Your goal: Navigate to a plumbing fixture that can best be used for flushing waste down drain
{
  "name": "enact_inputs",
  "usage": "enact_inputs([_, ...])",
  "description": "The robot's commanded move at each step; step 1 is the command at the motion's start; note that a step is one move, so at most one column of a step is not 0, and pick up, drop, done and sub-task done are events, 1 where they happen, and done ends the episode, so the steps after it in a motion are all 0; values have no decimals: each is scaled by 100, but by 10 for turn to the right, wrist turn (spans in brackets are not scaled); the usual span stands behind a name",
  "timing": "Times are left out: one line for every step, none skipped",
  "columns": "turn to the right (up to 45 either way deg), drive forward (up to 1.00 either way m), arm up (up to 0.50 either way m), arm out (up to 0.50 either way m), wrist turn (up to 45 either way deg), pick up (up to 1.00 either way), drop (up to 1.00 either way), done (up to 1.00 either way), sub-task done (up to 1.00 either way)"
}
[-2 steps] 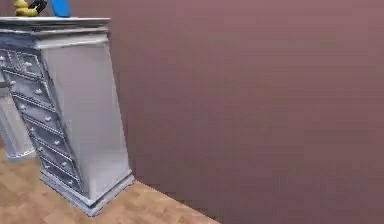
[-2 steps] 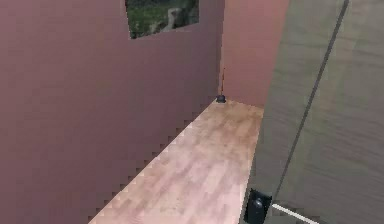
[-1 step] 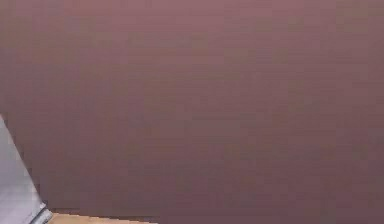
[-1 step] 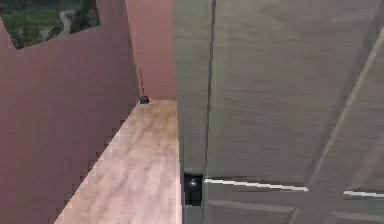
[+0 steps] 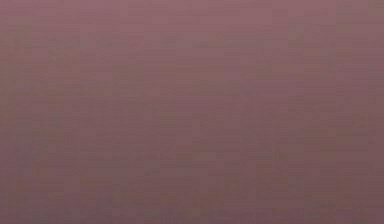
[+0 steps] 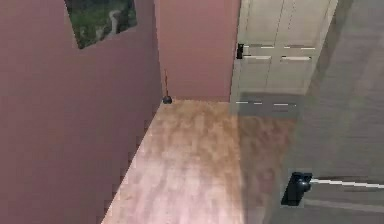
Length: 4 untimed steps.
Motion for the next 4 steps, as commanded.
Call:
enact_inputs([-450,0,0,0,0,0,0,0,0])
enact_inputs([-450,0,0,0,0,0,0,0,0])
enact_inputs([-330,0,0,0,0,0,0,0,0])
enact_inputs([0,0,0,0,0,0,0,100,0])
